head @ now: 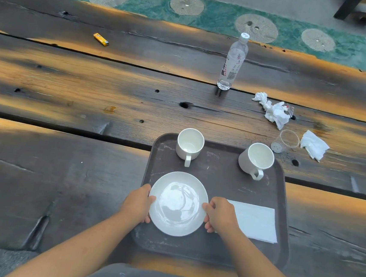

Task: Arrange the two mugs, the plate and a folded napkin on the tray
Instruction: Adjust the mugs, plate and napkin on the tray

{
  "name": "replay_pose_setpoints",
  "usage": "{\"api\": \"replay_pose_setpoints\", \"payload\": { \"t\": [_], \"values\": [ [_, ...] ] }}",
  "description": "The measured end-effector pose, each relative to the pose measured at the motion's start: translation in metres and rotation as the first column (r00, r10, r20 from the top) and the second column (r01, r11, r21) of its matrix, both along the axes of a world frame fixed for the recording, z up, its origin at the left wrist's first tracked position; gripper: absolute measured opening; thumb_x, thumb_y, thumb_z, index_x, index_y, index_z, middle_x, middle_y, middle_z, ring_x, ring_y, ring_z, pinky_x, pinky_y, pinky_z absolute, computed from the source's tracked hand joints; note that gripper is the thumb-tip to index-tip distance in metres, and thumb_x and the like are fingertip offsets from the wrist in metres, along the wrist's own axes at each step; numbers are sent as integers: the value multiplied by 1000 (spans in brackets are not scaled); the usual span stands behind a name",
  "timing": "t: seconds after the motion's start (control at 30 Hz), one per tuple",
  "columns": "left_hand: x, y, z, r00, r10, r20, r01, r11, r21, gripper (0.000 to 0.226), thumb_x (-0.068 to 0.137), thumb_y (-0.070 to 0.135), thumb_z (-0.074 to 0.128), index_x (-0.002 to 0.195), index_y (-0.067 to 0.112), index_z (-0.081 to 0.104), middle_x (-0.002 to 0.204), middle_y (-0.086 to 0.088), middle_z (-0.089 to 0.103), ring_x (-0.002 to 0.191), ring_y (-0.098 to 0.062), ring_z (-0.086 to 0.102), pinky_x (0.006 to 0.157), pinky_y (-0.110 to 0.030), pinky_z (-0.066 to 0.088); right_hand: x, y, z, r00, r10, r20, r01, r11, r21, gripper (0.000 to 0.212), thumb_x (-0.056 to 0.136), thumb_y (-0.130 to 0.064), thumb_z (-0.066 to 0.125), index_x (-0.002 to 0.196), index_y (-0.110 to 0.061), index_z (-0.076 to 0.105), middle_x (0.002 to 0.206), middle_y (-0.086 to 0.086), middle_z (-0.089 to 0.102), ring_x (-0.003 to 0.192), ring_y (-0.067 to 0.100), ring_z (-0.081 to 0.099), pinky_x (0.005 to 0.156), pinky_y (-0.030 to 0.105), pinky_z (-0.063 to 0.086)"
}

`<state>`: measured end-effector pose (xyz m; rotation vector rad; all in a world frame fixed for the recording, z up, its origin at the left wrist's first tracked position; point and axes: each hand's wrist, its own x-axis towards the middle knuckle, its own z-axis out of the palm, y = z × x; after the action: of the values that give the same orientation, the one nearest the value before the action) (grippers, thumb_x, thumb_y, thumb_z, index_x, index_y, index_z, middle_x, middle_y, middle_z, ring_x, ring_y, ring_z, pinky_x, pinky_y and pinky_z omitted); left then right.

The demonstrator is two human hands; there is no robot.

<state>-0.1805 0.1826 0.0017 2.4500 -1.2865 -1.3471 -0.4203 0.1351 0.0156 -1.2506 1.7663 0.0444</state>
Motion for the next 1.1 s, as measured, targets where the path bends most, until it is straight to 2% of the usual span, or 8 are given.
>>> {"api": "replay_pose_setpoints", "payload": {
  "t": [0.13, 0.3, 0.47, 0.57, 0.67, 0.77, 0.87, 1.1],
  "values": [
    [-2, 1, 5, 1000, -12, 27, 12, 1000, 8, 13, 105, 26, 50, 102, 14, 50, 84, -9, 70, 55, -21, 70, 69, -42, 64, -1, 2, 0, 999, -45, 30, 45, 999, -9, 27, 101, -20, 56, 78, -8, 52, 56, 7, 70, 39, 18, 61, 43, 23, 50],
    [-5, 4, 19, 970, -136, 201, 136, 991, 10, 18, 97, 23, 54, 110, 14, 46, 98, -9, 68, 80, -33, 70, 74, -40, 57, -7, 2, 5, 996, -70, 54, 71, 997, -10, 20, 98, -16, 56, 80, -7, 55, 58, 8, 71, 40, 20, 63, 51, 30, 59],
    [-19, -4, 31, 947, -178, 266, 196, 980, -43, 15, 97, 28, 53, 103, 15, 48, 105, -7, 66, 85, -29, 56, 71, -36, 46, -25, -1, 14, 997, -46, 57, 50, 996, -70, 22, 95, -18, 56, 76, -10, 50, 64, 16, 70, 39, 21, 60, 48, 32, 60],
    [-39, -10, 37, 937, -214, 278, 239, 969, -59, 14, 97, 30, 52, 94, 17, 48, 104, -7, 66, 86, -28, 55, 74, -36, 47, -42, -3, 20, 999, 26, 22, -23, 994, -106, 22, 96, -22, 56, 80, -8, 52, 77, 22, 74, 44, 23, 62, 56, 37, 63],
    [-65, -16, 39, 932, -240, 270, 271, 959, -82, 14, 98, 32, 51, 96, 19, 50, 98, -2, 64, 89, -26, 58, 76, -34, 49, -62, -5, 26, 997, 72, -31, -76, 988, -138, 22, 96, -25, 56, 83, -7, 54, 81, 17, 73, 57, 29, 73, 65, 42, 65],
    [-93, -20, 40, 918, -292, 269, 330, 938, -109, 15, 100, 31, 49, 98, 16, 52, 96, 0, 62, 84, -23, 54, 72, -32, 44, -84, -7, 29, 983, 149, -106, -164, 975, -152, 18, 96, -30, 56, 85, -15, 57, 81, 5, 70, 71, 27, 74, 71, 36, 62],
    [-120, -24, 43, 901, -337, 275, 377, 920, -110, 18, 101, 32, 50, 102, 14, 54, 105, -3, 66, 88, -23, 56, 76, -34, 48, -108, -8, 27, 960, 217, -176, -244, 958, -148, 15, 93, -32, 54, 82, -22, 54, 82, -2, 67, 77, 21, 68, 66, 28, 52],
    [-177, -31, 49, 893, -372, 252, 406, 909, -95, 15, 100, 29, 48, 92, 17, 47, 104, -7, 68, 91, -28, 59, 78, -36, 49, -154, -11, 25, 913, 318, -257, -361, 921, -144, 19, 95, -33, 52, 106, -19, 59, 107, 2, 69, 86, 23, 54, 71, 31, 44]
  ]
}}
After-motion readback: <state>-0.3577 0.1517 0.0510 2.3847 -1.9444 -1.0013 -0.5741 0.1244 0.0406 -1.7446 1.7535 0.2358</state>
